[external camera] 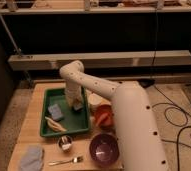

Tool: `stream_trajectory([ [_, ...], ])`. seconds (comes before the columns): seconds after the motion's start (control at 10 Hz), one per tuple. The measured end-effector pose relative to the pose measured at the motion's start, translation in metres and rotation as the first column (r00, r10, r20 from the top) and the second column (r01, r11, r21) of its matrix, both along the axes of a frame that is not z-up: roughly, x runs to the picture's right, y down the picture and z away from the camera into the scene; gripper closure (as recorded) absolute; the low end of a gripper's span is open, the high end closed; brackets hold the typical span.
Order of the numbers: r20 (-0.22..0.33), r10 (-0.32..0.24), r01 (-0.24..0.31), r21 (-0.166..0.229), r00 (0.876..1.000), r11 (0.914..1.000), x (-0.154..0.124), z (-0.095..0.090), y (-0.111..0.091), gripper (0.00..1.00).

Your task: Wipe tray with eraser

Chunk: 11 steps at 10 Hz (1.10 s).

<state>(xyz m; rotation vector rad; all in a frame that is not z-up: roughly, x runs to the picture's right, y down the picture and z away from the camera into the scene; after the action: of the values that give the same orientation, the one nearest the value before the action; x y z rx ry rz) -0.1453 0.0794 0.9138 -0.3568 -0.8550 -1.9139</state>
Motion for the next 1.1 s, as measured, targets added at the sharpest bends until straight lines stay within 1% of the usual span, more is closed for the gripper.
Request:
stream_trajectory([
  [0.1, 0.017, -0.009, 0.01, -0.004, 1.0, 0.9999, -0.012, 0.003, 0.001, 1.0],
  [0.3, 0.046, -0.027, 0.027, -0.008, 0.999, 0.9996, -0.028, 0.009, 0.001, 1.0],
  [0.5, 0.069, -0.049, 0.049, -0.008, 0.996, 0.9987, -0.04, 0.007, 0.005, 1.0],
  [0.6, 0.077, -0.057, 0.057, 0.001, 0.995, 0.9984, -0.043, 0.0, 0.007, 1.0],
  [0.7, 0.082, -0.056, 0.055, 0.014, 0.995, 0.9984, -0.045, -0.02, 0.017, 1.0],
  [0.9, 0.086, -0.049, 0.048, 0.021, 0.995, 0.9986, -0.045, -0.042, 0.033, 1.0],
  [1.1, 0.082, -0.045, 0.043, 0.02, 0.996, 0.9989, -0.041, -0.056, 0.043, 1.0],
])
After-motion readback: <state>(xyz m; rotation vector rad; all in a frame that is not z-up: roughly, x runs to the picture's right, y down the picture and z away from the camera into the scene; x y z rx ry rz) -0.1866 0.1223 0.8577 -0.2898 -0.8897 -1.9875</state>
